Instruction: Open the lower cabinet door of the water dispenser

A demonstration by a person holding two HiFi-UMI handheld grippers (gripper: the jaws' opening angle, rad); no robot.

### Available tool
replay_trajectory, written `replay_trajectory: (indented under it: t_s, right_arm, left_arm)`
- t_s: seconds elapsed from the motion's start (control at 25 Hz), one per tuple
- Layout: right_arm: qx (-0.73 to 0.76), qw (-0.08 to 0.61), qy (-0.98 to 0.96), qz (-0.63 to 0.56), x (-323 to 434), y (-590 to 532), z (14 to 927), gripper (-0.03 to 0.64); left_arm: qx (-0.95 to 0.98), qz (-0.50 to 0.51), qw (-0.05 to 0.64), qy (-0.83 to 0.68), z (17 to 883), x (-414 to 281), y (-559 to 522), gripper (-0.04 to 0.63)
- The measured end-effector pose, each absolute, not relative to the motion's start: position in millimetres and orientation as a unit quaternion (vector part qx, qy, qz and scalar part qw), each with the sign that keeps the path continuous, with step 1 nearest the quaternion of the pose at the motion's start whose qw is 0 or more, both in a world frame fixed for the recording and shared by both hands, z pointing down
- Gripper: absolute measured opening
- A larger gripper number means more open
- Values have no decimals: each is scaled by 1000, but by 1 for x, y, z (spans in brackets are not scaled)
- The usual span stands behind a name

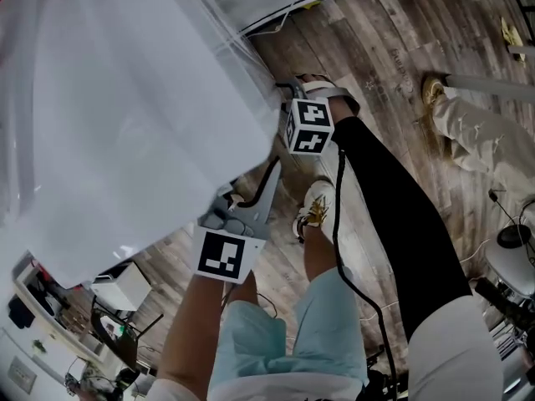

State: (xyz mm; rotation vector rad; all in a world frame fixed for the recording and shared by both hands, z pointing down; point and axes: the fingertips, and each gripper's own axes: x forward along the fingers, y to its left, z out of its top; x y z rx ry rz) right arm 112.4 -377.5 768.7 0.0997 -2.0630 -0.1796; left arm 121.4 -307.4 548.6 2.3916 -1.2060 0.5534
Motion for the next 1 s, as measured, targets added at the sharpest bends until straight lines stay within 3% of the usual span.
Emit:
replay_trajectory:
  t_s: [1.0]
  right_arm:
    - [62,500,-863,-34,121,-361,774,187]
  left_arm:
    - [860,201,195,-427,550,124,-308,144]
